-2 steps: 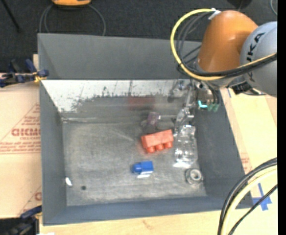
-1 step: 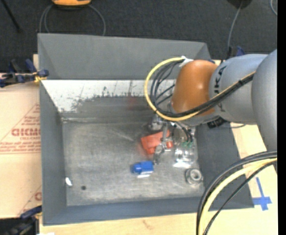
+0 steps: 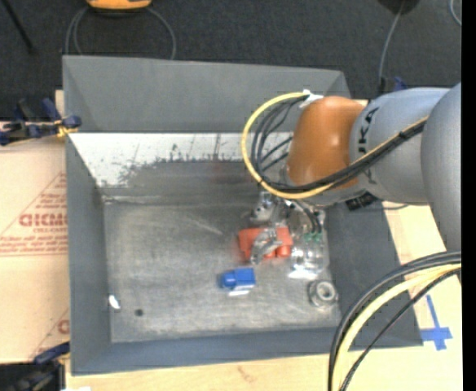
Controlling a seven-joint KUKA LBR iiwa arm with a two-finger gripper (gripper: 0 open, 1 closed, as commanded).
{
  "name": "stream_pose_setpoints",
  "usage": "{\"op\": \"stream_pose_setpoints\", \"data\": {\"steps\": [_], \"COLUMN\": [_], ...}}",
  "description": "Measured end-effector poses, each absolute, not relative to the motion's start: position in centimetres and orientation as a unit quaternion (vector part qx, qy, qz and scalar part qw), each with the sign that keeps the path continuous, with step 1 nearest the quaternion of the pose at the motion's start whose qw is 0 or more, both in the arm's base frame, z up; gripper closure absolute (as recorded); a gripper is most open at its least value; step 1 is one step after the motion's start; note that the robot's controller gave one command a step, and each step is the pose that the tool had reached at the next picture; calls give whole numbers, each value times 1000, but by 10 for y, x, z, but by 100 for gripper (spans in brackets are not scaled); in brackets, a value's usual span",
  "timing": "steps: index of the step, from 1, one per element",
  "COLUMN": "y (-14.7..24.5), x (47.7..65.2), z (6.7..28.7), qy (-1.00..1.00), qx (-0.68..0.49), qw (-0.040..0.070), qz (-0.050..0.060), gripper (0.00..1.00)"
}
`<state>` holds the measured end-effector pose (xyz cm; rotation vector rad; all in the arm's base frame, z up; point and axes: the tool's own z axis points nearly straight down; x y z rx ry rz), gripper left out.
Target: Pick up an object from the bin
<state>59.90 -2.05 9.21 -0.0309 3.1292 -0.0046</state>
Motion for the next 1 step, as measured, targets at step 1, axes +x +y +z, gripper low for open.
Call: {"op": "stream_pose_setpoints", "data": {"steps": [1], "y": [-33], "x": [601], "z": [287], "qy": [988], "qx": [-153], "qw": [6], "qz": [-2], "gripper": [100]}}
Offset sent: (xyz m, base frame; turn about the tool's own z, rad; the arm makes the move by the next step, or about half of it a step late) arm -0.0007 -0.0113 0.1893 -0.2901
